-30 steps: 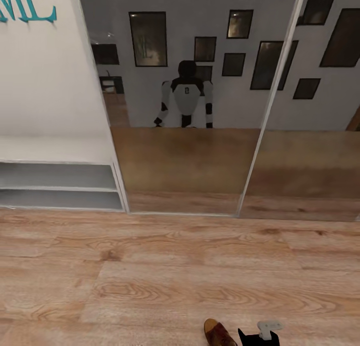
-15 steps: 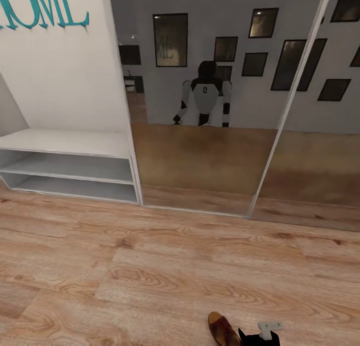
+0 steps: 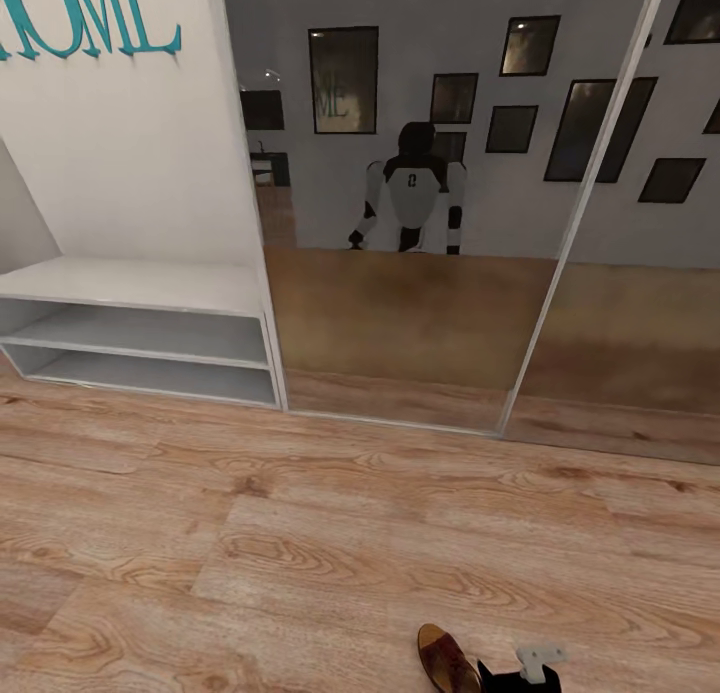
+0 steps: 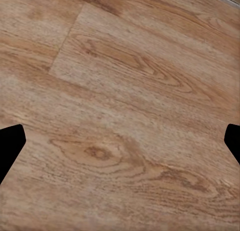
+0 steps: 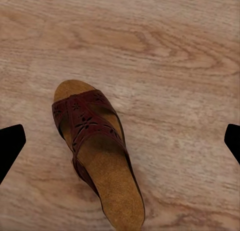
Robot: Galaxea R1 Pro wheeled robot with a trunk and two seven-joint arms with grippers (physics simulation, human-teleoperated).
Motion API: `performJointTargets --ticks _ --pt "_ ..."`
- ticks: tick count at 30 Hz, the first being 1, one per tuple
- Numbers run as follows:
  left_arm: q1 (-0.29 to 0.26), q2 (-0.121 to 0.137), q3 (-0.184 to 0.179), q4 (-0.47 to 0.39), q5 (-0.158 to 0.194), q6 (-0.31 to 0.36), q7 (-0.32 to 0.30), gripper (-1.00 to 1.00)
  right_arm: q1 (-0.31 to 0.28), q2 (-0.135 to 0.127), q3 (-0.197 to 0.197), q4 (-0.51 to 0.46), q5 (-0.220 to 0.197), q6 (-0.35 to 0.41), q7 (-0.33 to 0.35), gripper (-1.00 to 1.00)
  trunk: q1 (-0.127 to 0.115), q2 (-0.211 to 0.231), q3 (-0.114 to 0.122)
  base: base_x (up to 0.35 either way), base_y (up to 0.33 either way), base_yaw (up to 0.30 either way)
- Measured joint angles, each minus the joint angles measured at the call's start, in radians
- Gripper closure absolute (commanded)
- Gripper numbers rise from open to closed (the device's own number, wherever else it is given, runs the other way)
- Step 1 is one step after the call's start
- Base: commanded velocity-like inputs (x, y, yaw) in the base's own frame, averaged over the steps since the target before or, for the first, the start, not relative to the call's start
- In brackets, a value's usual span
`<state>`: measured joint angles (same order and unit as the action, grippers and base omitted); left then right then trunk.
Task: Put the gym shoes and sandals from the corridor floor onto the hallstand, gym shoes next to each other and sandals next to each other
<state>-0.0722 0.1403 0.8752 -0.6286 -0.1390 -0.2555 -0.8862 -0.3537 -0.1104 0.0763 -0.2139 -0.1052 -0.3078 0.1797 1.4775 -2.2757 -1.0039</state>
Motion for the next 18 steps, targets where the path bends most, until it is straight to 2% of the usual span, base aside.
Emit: performJointTargets --ticks 18 --pt "0.000 0.000 0.000 0.000 0.000 0.000 0.000 -1.00 0.000 -0.003 0.001 0.006 0.001 0.000 -0.001 -1.00 0.000 0.000 0.000 0.000 0.000 0.000"
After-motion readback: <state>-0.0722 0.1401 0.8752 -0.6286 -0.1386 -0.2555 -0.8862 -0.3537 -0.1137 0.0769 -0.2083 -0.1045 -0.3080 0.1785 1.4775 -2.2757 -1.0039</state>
